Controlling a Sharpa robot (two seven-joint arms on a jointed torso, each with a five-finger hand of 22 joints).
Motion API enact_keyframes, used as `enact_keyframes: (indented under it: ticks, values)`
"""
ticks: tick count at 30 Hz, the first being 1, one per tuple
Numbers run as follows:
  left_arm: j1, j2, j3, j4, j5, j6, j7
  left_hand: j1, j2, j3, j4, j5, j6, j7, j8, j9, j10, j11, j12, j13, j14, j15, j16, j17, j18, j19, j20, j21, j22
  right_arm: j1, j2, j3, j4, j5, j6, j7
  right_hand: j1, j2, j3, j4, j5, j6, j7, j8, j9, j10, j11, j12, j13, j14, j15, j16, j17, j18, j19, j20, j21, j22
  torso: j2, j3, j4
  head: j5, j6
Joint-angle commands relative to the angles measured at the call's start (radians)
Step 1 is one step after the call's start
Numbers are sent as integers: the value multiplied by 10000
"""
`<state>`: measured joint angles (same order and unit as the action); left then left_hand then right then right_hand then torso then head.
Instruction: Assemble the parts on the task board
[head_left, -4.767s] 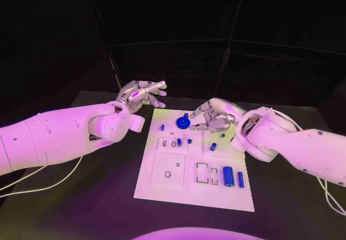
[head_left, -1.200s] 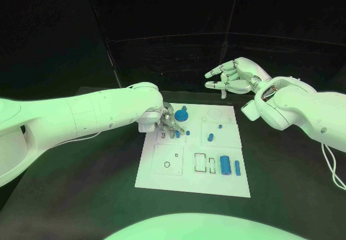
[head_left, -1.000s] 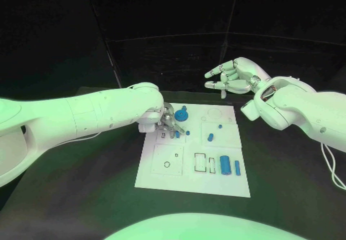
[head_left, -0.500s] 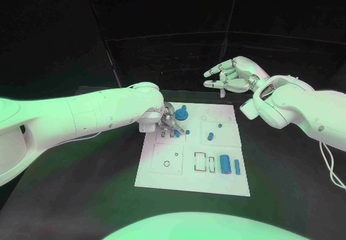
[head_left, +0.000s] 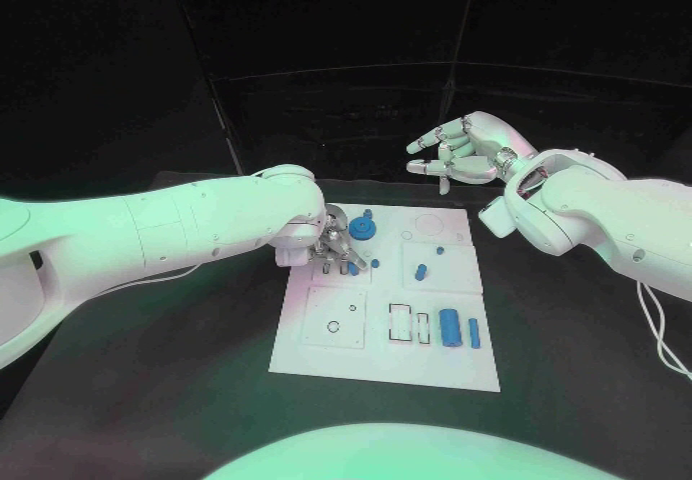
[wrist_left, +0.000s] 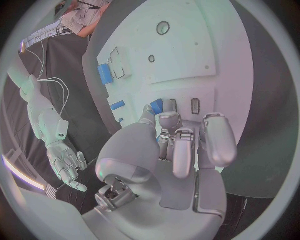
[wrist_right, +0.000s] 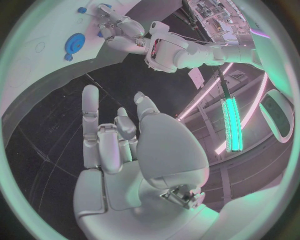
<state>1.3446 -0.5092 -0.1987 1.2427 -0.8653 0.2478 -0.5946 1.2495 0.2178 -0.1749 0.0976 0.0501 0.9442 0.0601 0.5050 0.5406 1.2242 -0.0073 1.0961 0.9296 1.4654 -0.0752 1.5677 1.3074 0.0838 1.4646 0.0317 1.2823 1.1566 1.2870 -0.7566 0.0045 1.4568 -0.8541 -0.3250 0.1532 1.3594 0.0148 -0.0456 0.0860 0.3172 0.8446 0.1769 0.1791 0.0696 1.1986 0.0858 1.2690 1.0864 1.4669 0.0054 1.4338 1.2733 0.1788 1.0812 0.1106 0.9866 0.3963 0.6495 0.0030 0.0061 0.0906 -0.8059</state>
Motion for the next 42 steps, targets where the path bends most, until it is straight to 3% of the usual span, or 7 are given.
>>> enact_keyframes:
  ticks: [1,9,17,22,25,33,42]
  values:
    - [9,-93,3,79,363,-91,143,338,110,244,-305,12,-87,-72,89,112,-3,-122,-32,3,1054,-87,31,2634,-25,61,-84,42,16,22,19,11,-43,35,66,10,106,-4,-7,-44,-48,-64,-28,40,-1,29,-1,44,16,435,-6,52,15,63,60,-15,-55,-11,-5,-4,-4,-13,-11]
    - [12,-284,8,212,633,-228,294,1315,260,1472,-1457,21,-499,-116,205,398,-112,-184,-241,-134,1054,-158,31,2634,-21,34,-173,-10,-13,21,57,10,-117,35,95,3,106,4,-7,-41,-46,-58,-29,46,1,30,-2,43,13,434,-6,48,3,63,65,-15,-52,-10,-2,3,6,-4,-27]
    - [12,-411,11,312,684,-430,438,695,-125,2809,-2054,9,-677,-2,339,681,-91,-162,-388,-281,1054,-100,31,2634,-26,27,-112,-42,8,20,69,10,-143,35,115,-2,101,16,-10,-34,-39,-48,-30,56,4,39,-3,49,15,434,-7,44,-7,64,72,-16,-49,-9,0,0,-2,5,-39]
    - [12,-533,12,412,689,-606,527,563,-204,3068,-2135,2,-692,-58,349,715,-94,-132,-405,-304,1054,-76,31,2634,-20,30,-121,-41,21,20,73,10,-154,35,119,4,101,16,-10,-34,-39,-48,-30,56,4,39,-3,49,15,434,-7,44,-7,64,72,-16,-49,-9,0,2,5,8,-45]
    - [12,-660,17,517,690,-836,613,-409,-720,4731,-2399,1,-695,-39,443,931,2,-126,-337,-270,1054,-87,31,2634,-22,42,-108,-54,73,20,71,10,-157,35,119,9,101,16,-10,-34,-39,-48,-30,56,4,39,-3,49,15,434,-7,44,-7,64,72,-16,-49,-9,1,1,10,7,-46]
    - [11,-1053,19,776,690,-1607,721,-887,-1087,5692,-2393,3,-675,-70,575,1106,105,-141,-202,-165,1054,-109,31,2634,-17,45,-124,-91,76,20,56,10,-150,35,118,11,88,26,-17,-22,-35,-41,-31,65,7,30,-3,40,-4,429,-7,29,-41,63,78,-16,-47,-9,5,9,10,-34,-47]
    - [-11,-1188,9,895,77,-1846,655,-994,-1190,5944,-2372,1,-693,-70,610,1158,104,-140,-192,-167,1054,-110,31,2634,-23,55,-125,-80,106,20,62,9,-165,35,120,8,88,26,-17,-22,-35,-41,-31,65,7,30,-3,40,-4,429,-7,29,-41,63,78,-16,-47,-9,7,1,-5,5,-67]
